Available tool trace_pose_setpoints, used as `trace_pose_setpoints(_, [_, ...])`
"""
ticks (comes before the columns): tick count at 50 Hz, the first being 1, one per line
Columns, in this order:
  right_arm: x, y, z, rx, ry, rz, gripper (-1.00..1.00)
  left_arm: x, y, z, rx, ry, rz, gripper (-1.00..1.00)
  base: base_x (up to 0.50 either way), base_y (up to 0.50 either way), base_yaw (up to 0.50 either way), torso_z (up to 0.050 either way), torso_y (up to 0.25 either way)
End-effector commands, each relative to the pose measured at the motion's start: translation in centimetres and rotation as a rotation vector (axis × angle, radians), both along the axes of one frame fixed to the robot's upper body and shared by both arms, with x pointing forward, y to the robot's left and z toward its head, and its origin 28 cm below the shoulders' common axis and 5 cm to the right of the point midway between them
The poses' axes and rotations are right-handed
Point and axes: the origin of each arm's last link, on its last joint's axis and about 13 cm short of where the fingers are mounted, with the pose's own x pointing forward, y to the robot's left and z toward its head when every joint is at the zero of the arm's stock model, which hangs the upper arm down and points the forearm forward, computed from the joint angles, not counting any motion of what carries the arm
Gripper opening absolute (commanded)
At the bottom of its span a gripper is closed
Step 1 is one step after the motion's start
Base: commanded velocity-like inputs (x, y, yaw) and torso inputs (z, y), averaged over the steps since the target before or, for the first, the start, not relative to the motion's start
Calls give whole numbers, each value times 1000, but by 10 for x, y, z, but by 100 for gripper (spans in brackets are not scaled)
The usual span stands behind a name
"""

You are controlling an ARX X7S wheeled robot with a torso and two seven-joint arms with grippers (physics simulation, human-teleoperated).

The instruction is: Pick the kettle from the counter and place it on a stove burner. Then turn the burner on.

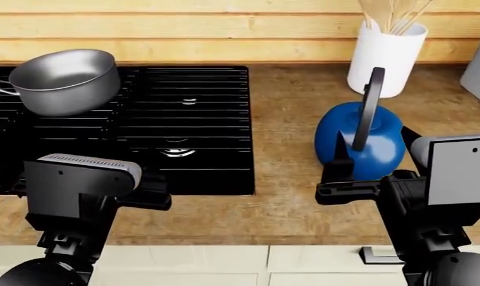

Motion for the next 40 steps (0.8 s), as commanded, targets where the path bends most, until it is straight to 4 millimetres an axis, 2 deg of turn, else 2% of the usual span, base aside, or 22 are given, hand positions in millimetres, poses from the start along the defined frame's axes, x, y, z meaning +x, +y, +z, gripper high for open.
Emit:
trace_pose_setpoints(1, [3, -1, -4, -1, 11, 1, 100, 0, 0, 1, 4, -1, 0, 100, 152, 0, 0, 0, 0])
trace_pose_setpoints(13, [7, -3, -4, -11, 3, -44, 100, 1, 1, -2, -5, 0, 1, 100, 134, 0, 0, 0, 0])
trace_pose_setpoints(19, [11, -4, 3, -3, -14, -67, 100, 2, 0, -2, -5, 2, -3, 100, 19, 0, 0, 0, 0])
trace_pose_setpoints(25, [32, -8, 7, 7, -6, -109, 100, 3, -3, -1, -3, 0, -15, 100, 0, 0, 0, 0, 0])
trace_pose_setpoints(33, [58, -11, 6, 77, 48, -80, 100, 6, -2, -7, -14, 13, -14, 100, 0, 0, 0, 0, 0])
trace_pose_setpoints(40, [63, -13, 6, 70, 73, -41, 100, 7, -2, -6, -17, 13, -14, 100, 0, 0, 0, 0, 0])
